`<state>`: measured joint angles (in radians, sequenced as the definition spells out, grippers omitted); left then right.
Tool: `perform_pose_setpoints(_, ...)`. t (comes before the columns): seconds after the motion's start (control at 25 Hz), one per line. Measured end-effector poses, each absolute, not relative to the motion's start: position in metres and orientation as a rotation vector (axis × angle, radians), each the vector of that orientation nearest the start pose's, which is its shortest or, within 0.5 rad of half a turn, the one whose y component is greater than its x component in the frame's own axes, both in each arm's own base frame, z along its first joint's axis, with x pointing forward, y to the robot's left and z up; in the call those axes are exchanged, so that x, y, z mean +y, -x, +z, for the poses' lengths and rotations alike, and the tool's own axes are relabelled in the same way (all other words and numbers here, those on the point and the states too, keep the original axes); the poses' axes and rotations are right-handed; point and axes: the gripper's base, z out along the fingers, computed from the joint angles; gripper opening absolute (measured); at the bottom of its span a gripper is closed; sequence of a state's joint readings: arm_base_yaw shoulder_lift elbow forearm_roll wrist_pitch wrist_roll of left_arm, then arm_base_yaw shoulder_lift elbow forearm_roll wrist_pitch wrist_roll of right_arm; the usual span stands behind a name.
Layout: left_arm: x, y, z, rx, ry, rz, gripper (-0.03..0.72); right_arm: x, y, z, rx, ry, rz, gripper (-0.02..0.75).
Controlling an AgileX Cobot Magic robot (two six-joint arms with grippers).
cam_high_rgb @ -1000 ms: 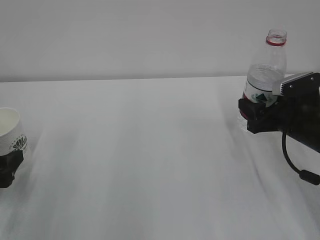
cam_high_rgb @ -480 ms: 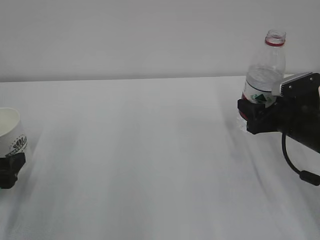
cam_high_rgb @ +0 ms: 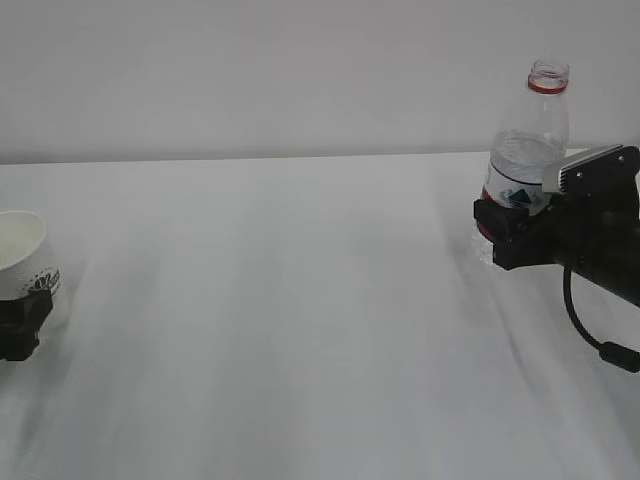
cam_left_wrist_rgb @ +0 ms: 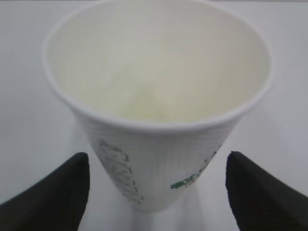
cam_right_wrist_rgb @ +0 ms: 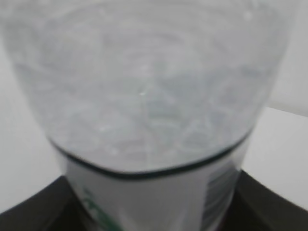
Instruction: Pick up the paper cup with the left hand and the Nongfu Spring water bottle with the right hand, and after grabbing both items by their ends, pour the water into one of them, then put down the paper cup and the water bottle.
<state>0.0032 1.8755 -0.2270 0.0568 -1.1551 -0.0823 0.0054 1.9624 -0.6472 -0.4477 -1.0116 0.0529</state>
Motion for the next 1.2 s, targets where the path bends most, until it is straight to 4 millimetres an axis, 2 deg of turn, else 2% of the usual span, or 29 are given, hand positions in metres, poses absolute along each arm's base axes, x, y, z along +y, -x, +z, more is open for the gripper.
perform_pose_setpoints(0.28, -0.003, -0.232, 0.091, 1.983, 0.044, -0.077, 0.659, 0.036, -0.330, 0.118, 1.766, 0.448, 0.211, 0.473)
perform_pose_setpoints(0.52, -0.003, -0.247, 0.098, 1.930, 0.040, -0.076, 0.663, 0.036, -0.330, 0.118, 1.765, 0.453, 0.213, 0.473)
perform_pose_setpoints(0.88, -0.002, -0.248, 0.097, 1.930, 0.047, -0.072, 0.664, 0.037, -0.330, 0.120, 1.746, 0.460, 0.221, 0.473)
perform_pose_setpoints(1.2, -0.002, -0.246, 0.080, 1.999, 0.055, -0.068, 0.665, 0.037, -0.330, 0.120, 1.745, 0.458, 0.223, 0.473)
